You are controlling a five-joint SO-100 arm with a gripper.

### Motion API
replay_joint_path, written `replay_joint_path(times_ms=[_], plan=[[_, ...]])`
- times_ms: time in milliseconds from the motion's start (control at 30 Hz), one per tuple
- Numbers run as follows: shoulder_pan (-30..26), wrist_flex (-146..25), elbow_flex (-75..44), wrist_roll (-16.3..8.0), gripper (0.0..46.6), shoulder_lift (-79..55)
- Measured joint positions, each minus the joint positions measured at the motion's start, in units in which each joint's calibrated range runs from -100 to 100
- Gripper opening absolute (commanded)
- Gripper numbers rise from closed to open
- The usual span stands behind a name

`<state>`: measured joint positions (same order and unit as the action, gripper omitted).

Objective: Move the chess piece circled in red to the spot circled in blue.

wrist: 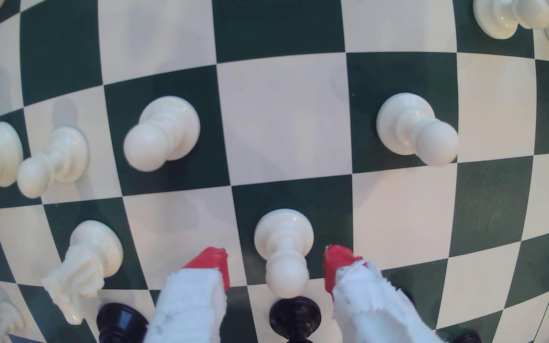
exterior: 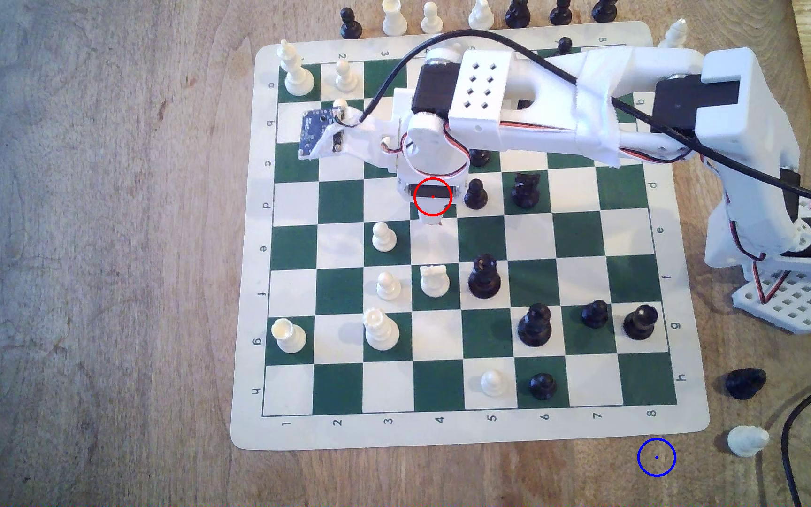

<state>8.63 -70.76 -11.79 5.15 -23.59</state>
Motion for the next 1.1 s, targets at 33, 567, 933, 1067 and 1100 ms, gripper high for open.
replay_joint_path(times_ms=[33,567,933,1067,1100], plan=[[0.0,0.0,0.0,0.0,14.6,0.0],[0.0,0.0,0.0,0.0,11.7,-1.3],[-0.6,0.3,0.0,-0.5,11.7,-1.3],[-0.7,0.3,0.0,-0.5,10.9,-1.3],[-0.7,0.3,0.0,-0.5,10.7,-1.3]])
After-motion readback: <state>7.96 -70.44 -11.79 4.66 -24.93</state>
